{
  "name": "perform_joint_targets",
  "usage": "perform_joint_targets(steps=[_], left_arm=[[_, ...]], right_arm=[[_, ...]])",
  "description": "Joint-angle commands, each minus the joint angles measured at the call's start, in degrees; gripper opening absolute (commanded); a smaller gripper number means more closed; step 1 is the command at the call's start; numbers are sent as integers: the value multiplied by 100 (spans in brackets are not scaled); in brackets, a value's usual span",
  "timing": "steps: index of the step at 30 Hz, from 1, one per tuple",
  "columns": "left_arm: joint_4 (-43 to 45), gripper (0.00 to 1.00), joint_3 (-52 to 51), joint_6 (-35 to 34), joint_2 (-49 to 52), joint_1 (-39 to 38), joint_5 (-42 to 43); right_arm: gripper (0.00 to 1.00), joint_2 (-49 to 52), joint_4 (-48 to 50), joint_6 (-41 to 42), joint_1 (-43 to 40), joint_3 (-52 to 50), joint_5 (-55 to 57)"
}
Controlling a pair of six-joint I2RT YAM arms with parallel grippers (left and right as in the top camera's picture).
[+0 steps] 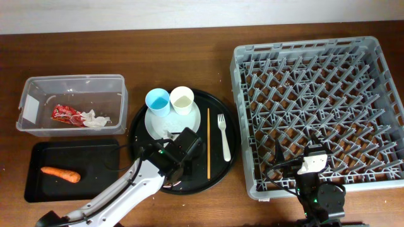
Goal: Sort waste into correct bins and load items into the dishwasher rack
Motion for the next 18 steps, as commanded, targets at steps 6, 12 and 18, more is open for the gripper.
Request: perform_joint_targets(steps=[6, 12, 18], left_arm=[[236, 47, -249, -63, 20, 17, -284], [323, 41, -319, -63, 28, 20, -352], [315, 41, -319, -63, 28, 17, -350]], right_arm=[[99, -28, -20, 22, -37, -42, 68], [99, -28, -20, 22, -37, -42, 66], [99, -28, -20, 22, -37, -42, 68]])
